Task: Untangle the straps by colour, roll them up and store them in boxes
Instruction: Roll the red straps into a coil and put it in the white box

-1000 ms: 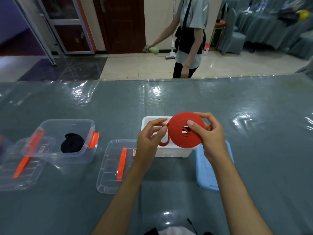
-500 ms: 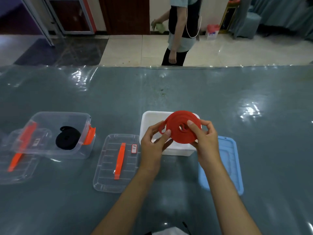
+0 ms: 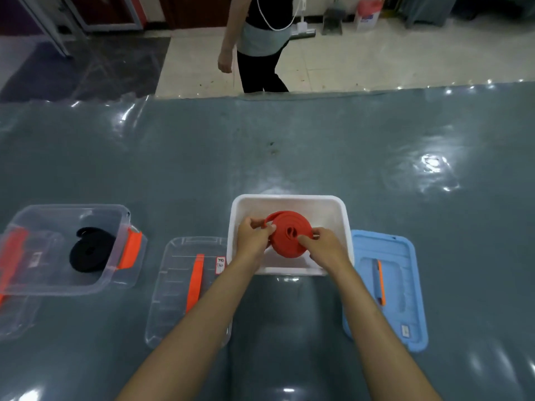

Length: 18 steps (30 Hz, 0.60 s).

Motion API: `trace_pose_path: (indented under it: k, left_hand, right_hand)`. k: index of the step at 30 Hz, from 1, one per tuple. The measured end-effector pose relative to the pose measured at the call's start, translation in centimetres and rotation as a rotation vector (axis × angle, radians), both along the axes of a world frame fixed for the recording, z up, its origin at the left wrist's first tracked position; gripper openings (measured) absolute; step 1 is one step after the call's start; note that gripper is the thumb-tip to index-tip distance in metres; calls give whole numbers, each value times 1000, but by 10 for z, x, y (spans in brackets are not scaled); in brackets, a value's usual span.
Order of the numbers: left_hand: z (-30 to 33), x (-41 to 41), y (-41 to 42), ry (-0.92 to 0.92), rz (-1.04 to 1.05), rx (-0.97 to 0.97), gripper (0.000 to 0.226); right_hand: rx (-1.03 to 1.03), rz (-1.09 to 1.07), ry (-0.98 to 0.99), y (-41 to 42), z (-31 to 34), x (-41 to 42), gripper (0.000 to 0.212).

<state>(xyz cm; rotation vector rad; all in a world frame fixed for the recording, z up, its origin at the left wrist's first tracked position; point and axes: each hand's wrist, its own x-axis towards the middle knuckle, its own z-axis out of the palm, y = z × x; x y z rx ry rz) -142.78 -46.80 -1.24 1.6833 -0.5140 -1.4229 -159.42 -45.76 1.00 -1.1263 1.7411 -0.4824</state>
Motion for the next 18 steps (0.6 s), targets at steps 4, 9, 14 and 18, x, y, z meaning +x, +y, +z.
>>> trace_pose_path:
  k: [4,9,14,18]
  left_hand:
    - [-29,3,-17,-65,-35,104,19]
    - [-51,4,-33,-176,-103,171,24]
    - [-55,7,-37,-471,-319,156,18]
    - [-41,14,-38,-610,-480,93,18]
  right_hand:
    - [119,116,45,-19,-17,-1,11]
    - [242,130,-42,-32,-31,6,15]
    - [327,150,-86,-36,-35,10,26]
    - [213,293,49,-37,-26,8,17]
